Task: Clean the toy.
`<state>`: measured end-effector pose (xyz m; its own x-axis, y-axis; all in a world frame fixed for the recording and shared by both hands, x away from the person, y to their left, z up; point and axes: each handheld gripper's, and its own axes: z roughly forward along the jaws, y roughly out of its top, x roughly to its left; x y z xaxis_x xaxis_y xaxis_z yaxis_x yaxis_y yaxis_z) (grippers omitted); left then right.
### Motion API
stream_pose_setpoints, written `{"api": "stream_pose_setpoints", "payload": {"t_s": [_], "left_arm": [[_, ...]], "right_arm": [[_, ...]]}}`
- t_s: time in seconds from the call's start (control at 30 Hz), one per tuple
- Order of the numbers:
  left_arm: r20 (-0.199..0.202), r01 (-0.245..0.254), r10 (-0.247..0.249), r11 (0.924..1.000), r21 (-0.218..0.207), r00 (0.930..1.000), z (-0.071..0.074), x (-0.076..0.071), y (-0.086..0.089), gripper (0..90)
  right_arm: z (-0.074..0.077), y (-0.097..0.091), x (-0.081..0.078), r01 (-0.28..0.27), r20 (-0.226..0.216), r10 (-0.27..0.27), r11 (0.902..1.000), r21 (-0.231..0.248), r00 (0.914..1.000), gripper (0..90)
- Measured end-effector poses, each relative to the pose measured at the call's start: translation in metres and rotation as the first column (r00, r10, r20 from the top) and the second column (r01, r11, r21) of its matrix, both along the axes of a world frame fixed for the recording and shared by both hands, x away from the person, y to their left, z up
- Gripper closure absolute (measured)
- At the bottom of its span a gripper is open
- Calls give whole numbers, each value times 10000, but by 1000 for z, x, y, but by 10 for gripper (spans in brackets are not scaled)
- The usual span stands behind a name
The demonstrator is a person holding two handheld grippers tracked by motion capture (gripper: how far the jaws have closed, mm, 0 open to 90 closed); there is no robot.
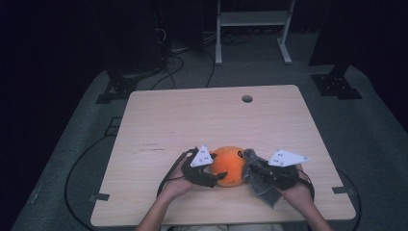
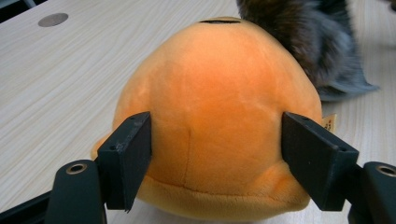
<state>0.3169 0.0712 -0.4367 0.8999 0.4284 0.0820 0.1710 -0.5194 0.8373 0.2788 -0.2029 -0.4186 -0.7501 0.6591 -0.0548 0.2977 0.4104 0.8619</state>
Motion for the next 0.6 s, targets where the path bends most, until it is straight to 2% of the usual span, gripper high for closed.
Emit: {"api": "stream_pose_setpoints", "payload": {"t_s": [0.07, 0.1, 0.13, 0.2, 0.23, 0.27, 0.3, 0.33, 0.37, 0.4, 0.43, 0.5, 0.53, 0.57, 0.6], "left_arm": [[84, -21, 21, 10000, 44, 10000, -1, -2, -1, 261], [84, -21, 21, 10000, 44, 10000, -1, -2, -1, 261], [71, 18, -18, 10000, -19, 10000, -1, -2, 0, 262], [44, 24, -24, 10000, -83, 10000, -2, -2, 0, 262], [-8, 34, -34, 9999, -126, 10000, -1, -1, 1, 262], [-8, 34, -34, 9999, -126, 10000, -1, -1, 1, 261], [-110, -15, 13, 9997, -234, 9999, -1, 0, 2, 260], [-125, -82, 79, 9996, -273, 9999, -2, 0, 2, 256], [-112, -111, 107, 9995, -298, 9999, -3, 0, 2, 252], [-112, -111, 107, 9995, -298, 9999, -3, 0, 2, 249], [-14, -124, 123, 9995, -305, 9999, -3, -1, 0, 247], [-22, -188, 187, 9989, -429, 9998, -4, -1, -2, 248], [-22, -188, 187, 9989, -429, 9998, -4, -1, -2, 246], [53, -98, 101, 9992, -400, 9999, -4, -2, -3, 235], [53, -98, 101, 9992, -400, 9999, -4, -2, -3, 209]], "right_arm": [[3, 13, -5, -380, 264, 389, 9988, -309, 9989, 745], [3, 13, -5, -380, 264, 389, 9988, -309, 9989, 745], [-1, 17, -5, -477, 422, 511, 9957, -799, 9978, 746], [-3, 16, -3, -437, 348, 464, 9961, -761, 9983, 746], [-6, 8, 2, -68, 72, 74, 9970, -772, 9999, 746], [-6, 8, 2, -68, 72, 74, 9970, -772, 9999, 746], [-11, -2, 9, 453, -305, -483, 9945, -944, 9984, 745], [-13, -6, 11, 617, -474, -663, 9939, -915, 9967, 745], [-14, -9, 11, 788, -522, -848, 9910, -1084, 9950, 745], [-13, -10, 10, 789, -537, -847, 9916, -1022, 9950, 746], [-8, -8, 6, 598, -445, -627, 9961, -646, 9970, 746], [1, 1, -1, -21, -214, 17, 9998, -198, 9998, 745], [3, 6, -4, -238, -161, 235, 9996, -146, 9996, 741], [3, 14, -6, -421, -75, 419, 9986, -317, 9991, 738], [3, 14, -6, -421, -75, 419, 9986, -317, 9991, 738]]}}
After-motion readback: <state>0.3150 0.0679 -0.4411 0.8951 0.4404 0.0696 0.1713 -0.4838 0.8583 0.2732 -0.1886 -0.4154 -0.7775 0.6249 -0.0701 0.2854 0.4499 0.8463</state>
